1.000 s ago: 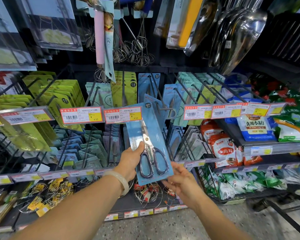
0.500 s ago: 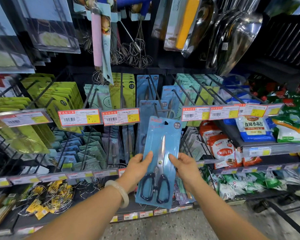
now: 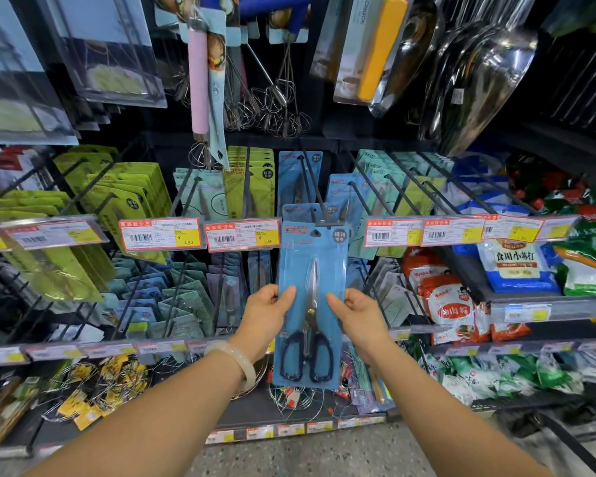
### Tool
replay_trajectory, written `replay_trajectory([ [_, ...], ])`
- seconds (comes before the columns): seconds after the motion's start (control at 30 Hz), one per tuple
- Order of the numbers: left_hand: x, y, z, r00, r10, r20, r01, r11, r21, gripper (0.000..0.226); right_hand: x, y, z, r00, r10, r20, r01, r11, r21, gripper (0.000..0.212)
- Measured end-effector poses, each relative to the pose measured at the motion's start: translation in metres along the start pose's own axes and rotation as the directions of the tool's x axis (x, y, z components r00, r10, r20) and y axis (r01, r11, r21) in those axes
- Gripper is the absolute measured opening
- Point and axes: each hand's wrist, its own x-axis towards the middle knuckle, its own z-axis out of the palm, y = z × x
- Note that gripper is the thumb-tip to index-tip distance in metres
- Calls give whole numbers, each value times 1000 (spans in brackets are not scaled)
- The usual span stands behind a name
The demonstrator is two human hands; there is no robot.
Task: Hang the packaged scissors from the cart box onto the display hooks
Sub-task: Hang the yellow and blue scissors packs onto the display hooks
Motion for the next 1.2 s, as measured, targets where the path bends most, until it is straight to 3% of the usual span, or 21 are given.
replay_trajectory([
  [0.1,5,1,3,1000,-17,-19,18,996,83,18,18,13,1,1000,12,20,-12,1000,-13,61],
  [0.27,13,-5,11,999,-17,-50,26,983,180,33,25,9,-5,999,22,44,-16,991,-134,32],
  [0.37,17,-9,17,997,-7,-83,22,983,181,35,30,9,-8,999,3,43,5,983,-181,27],
  [0.47,27,-10,23,994,-24,-105,40,988,150,22,42,5,-9,998,1,57,12,974,-225,23],
  [0.57,42,-5,27,993,-42,-114,69,966,249,27,60,-4,-9,995,29,90,-1,955,-298,17],
  [0.67,59,2,28,982,-91,-166,150,910,386,32,76,-12,-9,985,119,124,-49,885,-462,24],
  [0.73,65,6,27,964,-162,-213,240,875,421,50,79,-14,-12,976,169,136,-71,842,-535,48],
  [0.83,60,2,34,930,-310,-197,364,702,612,57,79,-5,-22,967,215,137,-85,779,-622,57],
  [0.9,50,-3,49,940,-334,-73,258,552,793,44,71,7,-34,963,242,119,-99,727,-680,51],
  [1.0,41,-18,86,937,-314,155,-1,440,898,64,55,23,-61,970,234,70,-99,637,-764,52],
  [1.13,27,-28,151,879,-167,448,-403,243,882,70,24,35,-109,977,210,31,-80,501,-862,53],
  [1.2,18,-25,192,803,-145,578,-555,170,814,71,11,49,-141,992,92,-88,-120,441,-890,72],
])
